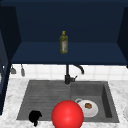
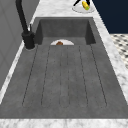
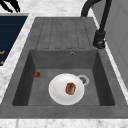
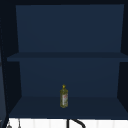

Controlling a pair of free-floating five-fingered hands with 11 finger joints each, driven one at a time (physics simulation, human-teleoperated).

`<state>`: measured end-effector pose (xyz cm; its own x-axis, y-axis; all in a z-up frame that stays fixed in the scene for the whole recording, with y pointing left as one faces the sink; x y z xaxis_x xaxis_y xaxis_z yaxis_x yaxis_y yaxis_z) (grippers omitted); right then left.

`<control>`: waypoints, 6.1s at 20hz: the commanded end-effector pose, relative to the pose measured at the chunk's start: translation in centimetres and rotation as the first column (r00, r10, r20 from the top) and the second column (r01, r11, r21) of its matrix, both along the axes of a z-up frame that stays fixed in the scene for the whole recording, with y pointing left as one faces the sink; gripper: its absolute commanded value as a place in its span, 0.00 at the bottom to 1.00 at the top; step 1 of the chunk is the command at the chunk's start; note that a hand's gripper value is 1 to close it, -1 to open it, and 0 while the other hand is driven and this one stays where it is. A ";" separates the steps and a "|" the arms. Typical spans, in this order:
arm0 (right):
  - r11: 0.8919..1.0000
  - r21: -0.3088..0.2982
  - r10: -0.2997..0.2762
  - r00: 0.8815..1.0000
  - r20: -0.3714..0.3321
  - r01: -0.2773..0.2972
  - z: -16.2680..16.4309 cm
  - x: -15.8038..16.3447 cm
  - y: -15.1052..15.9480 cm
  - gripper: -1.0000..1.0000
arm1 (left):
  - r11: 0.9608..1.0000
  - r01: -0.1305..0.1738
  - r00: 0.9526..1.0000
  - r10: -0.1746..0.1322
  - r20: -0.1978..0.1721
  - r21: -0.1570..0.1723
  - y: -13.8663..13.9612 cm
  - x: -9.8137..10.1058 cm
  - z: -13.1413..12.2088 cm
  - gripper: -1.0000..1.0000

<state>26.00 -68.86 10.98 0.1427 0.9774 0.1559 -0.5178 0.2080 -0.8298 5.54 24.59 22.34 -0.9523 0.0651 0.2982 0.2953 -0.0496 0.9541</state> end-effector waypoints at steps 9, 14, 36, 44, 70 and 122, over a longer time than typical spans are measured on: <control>0.996 -0.081 -0.021 0.956 0.293 0.047 0.7 -3.5 1.8 0.00 | 1.000 0.000 1.000 0.000 0.000 0.000 0.0 0.0 0.0 0.50; 0.986 -0.162 0.018 0.967 0.254 0.024 -0.2 -3.1 3.7 0.00 | 1.000 0.000 1.000 0.000 0.000 0.000 0.0 0.0 0.0 0.50; 0.960 -0.210 0.184 0.982 -0.033 -0.187 0.0 -1.9 5.0 0.00 | 1.000 0.000 1.000 0.000 0.000 0.000 0.0 0.0 0.0 0.50; 0.940 -0.265 0.174 0.970 -0.169 -0.215 -0.9 1.3 6.5 1.00 | 1.000 0.000 1.000 0.000 0.000 0.000 0.0 0.0 0.0 0.50; 0.944 -0.317 0.121 0.990 0.070 -0.093 8.5 -0.7 13.1 1.00 | 1.000 0.000 1.000 0.000 0.000 0.000 0.0 0.0 0.0 0.50; 0.964 -0.231 0.148 0.988 0.042 -0.134 33.7 -7.5 39.5 1.00 | 1.000 0.000 1.000 0.000 0.000 0.000 0.0 0.0 0.0 0.50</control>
<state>18.85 -30.52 42.99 0.0209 0.9973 -0.0707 -0.4876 -0.0516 -0.8715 5.54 24.59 22.34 -0.9523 0.0651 0.2982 0.2953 -0.0496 0.9541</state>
